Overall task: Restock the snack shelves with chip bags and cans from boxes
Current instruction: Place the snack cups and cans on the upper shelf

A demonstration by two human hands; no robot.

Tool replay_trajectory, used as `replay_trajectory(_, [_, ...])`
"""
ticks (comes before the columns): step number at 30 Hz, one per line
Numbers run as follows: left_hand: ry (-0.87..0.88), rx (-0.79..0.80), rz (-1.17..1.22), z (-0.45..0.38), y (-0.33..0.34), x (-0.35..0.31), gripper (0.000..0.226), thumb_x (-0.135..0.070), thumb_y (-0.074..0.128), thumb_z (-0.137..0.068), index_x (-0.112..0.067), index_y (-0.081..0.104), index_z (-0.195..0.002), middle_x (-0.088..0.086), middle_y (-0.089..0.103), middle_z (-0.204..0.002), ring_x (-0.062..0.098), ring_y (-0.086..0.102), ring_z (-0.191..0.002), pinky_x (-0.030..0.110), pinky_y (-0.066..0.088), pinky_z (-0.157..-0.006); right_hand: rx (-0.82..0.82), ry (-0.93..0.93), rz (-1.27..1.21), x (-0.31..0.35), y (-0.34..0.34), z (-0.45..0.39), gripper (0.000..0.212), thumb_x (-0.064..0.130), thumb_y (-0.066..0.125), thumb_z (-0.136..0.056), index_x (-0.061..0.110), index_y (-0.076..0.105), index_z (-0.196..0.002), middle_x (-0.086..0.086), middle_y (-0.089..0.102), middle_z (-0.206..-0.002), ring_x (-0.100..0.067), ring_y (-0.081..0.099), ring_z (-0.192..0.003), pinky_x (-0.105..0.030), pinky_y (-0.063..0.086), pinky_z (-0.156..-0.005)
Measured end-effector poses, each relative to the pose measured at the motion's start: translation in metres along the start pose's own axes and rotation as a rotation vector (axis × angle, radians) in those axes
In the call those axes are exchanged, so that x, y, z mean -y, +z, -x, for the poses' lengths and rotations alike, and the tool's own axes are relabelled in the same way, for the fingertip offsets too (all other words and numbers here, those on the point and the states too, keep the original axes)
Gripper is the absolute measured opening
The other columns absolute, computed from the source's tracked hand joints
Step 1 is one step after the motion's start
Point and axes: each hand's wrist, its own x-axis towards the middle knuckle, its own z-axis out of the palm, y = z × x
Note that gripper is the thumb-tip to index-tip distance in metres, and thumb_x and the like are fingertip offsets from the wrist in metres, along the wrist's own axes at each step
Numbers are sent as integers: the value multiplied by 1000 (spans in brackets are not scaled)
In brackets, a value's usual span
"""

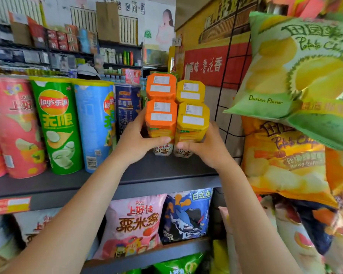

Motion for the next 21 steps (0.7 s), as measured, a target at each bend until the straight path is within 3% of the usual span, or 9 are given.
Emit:
replay_trajectory(3, [18, -40, -52, 8, 6, 6, 70, -23, 87, -74, -46, 46, -125, -36, 56, -103, -23, 52, -93, 2, 38, -79, -83, 52, 172, 1, 4, 10, 101, 37, 91, -65, 34, 36, -150, 2, 47, -135, 7, 26, -115, -23, 32, -100])
replay_trajectory(6, [19, 4, 9, 15, 8, 12, 69, -8, 88, -72, -43, 51, -119, -29, 64, -100, -21, 58, -94, 1, 43, -77, -57, 19, 217, -1, 13, 16, 97, 23, 87, -72, 29, 31, -151, 26, 44, -120, -4, 30, -119, -5, 23, -82])
replay_trajectory(9, [-23, 122, 94, 16, 1, 13, 79, -5, 88, -70, -41, 49, -128, -20, 70, -109, -6, 64, -106, 21, 54, -87, -9, -2, 182, -6, 13, 17, 97, 26, 87, -71, 28, 31, -150, 39, 41, -116, -20, 37, -132, 9, 17, -83])
replay_trajectory(10, [-49, 149, 127, 16, -2, 13, 83, -6, 88, -69, -41, 47, -131, -21, 70, -110, -3, 64, -108, 25, 55, -87, 17, -3, 125, -7, 12, 17, 101, 32, 89, -67, 30, 31, -150, 33, 48, -122, -23, 39, -134, 6, 19, -93])
replay_trajectory(12, [-103, 196, 192, 17, -8, 12, 95, -14, 92, -63, -40, 42, -139, -23, 69, -113, -3, 64, -109, 25, 56, -88, 97, 0, -27, -6, 9, 18, 110, 49, 92, -59, 36, 30, -149, 15, 57, -134, -26, 44, -135, -30, 35, -113])
replay_trajectory(14, [-133, 278, 271, 17, -12, 12, 113, -36, 97, -52, -40, 35, -146, -19, 67, -121, 3, 64, -113, 31, 59, -84, 158, -8, -99, 0, 8, 20, 111, 60, 92, -54, 40, 32, -146, 8, 58, -138, -25, 46, -137, -57, 36, -112])
replay_trajectory(16, [-162, 334, 325, 19, -15, 12, 122, -60, 94, -41, -46, 32, -145, -14, 65, -125, 11, 66, -111, 35, 59, -80, 212, -12, -130, 7, 5, 24, 112, 65, 90, -53, 40, 32, -145, 6, 57, -140, -23, 47, -137, -60, 34, -112])
replay_trajectory(18, [-198, 342, 345, 20, -17, 12, 125, -73, 87, -40, -47, 28, -147, -11, 64, -127, 17, 67, -110, 38, 59, -83, 216, 49, -161, 12, 2, 27, 112, 75, 83, -52, 41, 31, -145, 10, 59, -138, -16, 51, -133, -49, 42, -109])
replay_trajectory(21, [-227, 295, 361, 21, -13, 10, 99, -77, 73, -58, -50, 32, -144, -15, 63, -129, 16, 65, -117, 39, 60, -86, 267, 167, -245, 20, 2, 34, 102, 98, 50, -55, 51, 31, -144, 23, 60, -131, -2, 60, -119, -31, 54, -89])
